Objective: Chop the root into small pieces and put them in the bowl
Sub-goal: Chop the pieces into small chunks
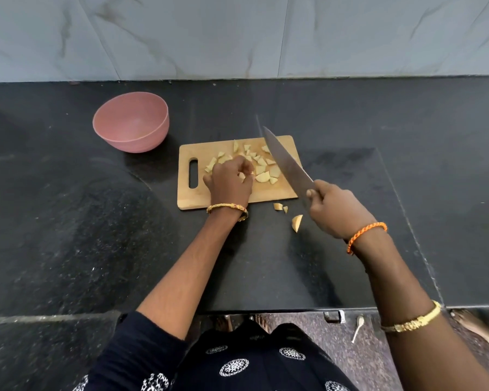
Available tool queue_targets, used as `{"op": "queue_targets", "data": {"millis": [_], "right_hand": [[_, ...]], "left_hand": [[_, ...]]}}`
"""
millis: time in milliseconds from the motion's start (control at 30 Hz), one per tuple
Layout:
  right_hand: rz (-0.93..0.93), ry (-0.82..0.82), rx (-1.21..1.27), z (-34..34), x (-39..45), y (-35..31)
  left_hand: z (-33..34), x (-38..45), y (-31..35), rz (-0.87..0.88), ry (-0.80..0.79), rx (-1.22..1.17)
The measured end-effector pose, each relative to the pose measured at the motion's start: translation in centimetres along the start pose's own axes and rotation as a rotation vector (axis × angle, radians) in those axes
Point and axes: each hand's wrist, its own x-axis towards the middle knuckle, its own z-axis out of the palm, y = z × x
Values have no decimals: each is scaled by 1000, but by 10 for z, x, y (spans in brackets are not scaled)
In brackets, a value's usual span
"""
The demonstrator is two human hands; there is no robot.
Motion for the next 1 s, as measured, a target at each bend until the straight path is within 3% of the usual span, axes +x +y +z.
{"op": "queue_targets", "data": {"millis": [200, 267, 600, 1000], "right_hand": [[35, 16, 113, 7, 7, 11], [37, 25, 135, 9, 7, 12], [108, 12, 180, 15, 6, 24], [99, -11, 174, 18, 10, 23]], "left_hand": [[-2, -33, 6, 283, -419, 171], [3, -35, 6, 342, -463, 271], [20, -35, 12, 498, -370, 385], [25, -41, 33, 399, -293, 533]]}}
